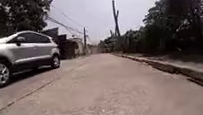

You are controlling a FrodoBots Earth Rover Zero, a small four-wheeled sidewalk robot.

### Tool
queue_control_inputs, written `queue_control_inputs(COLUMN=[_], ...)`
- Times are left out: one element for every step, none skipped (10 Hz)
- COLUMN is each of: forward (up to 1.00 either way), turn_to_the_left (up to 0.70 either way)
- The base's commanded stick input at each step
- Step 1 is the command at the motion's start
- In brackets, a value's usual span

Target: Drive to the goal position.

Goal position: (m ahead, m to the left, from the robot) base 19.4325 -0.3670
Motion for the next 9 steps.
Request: queue_control_inputs(forward=[1.00,1.00,1.00,1.00,1.00,1.00,1.00,1.00,1.00], turn_to_the_left=[0.00,0.00,0.00,0.00,0.00,0.00,0.00,0.00,0.00])
